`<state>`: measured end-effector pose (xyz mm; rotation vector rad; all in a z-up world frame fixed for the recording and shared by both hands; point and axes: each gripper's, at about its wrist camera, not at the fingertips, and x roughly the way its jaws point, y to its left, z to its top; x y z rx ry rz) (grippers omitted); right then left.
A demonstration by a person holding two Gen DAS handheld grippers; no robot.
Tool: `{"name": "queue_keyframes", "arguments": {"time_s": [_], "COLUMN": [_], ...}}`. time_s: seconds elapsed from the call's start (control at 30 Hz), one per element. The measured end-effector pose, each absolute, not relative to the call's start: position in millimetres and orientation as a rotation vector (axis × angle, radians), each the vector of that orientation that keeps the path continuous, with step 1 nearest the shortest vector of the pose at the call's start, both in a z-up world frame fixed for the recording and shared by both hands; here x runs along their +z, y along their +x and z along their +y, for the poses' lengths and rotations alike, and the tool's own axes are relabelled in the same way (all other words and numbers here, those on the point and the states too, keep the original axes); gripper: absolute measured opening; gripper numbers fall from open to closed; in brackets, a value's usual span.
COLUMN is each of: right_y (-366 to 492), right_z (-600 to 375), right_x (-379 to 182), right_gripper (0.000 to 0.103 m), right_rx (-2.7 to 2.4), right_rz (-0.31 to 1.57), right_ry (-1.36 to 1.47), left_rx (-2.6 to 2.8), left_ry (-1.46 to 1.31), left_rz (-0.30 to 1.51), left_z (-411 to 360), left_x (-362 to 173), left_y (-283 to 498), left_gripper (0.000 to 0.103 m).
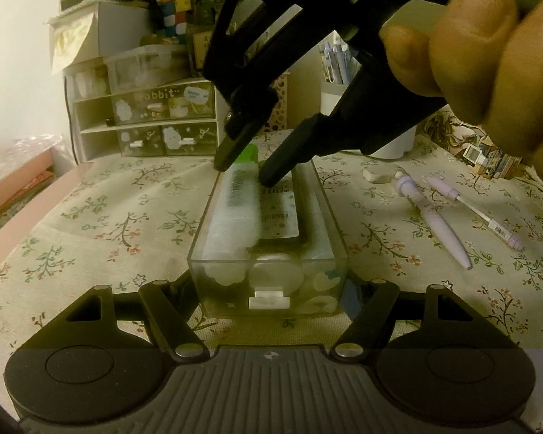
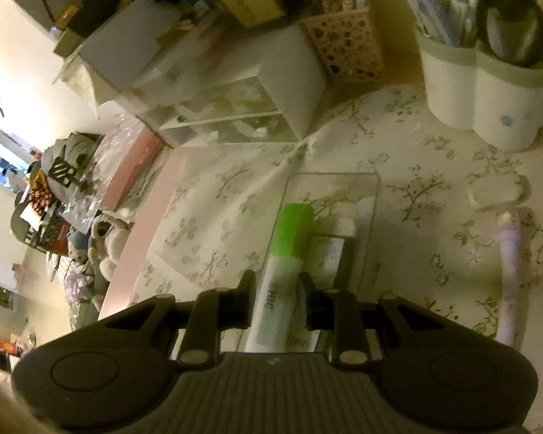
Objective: Organize stationery
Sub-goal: 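Lower the green highlighter into the clear box and open the right gripper, then grasp the lavender pen with the right gripper and lift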
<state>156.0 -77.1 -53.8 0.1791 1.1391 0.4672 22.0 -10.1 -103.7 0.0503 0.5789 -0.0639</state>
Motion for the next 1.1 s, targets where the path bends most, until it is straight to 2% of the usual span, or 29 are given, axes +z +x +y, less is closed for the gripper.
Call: {"name": "queue_keyframes", "arguments": {"time_s": [0.3, 0.63, 0.8, 1.1], "right_y": [148.5, 120.4, 113.0, 119.9], "right_z": [-88.2, -205.8, -244.4, -250.3], "right_x": [-39.3, -10.2, -25.3, -49.5], "right_gripper": [0.021, 0.021, 0.021, 0.021], "right_rx": [0.502, 0.241, 0.087, 0.078], "right_rz": [1.065, 0.862, 0.871, 0.923], "right_ry": [0.206, 0.264, 0.217, 0.11], "left_rx": [-0.067, -0.067, -0.069, -0.072], "left_ry": [0.048, 0.047, 0.046, 0.046], "left_rz": [0.578, 0.575, 0.571, 0.571], "left_z": [-9.0, -9.2, -9.1, -8.8], "left_x": [-103.6, -104.0, -104.5, -103.8], "left_y": [21.7, 21.0, 20.5, 21.2], "left_gripper": [0.073, 0.073, 0.073, 0.073]}}
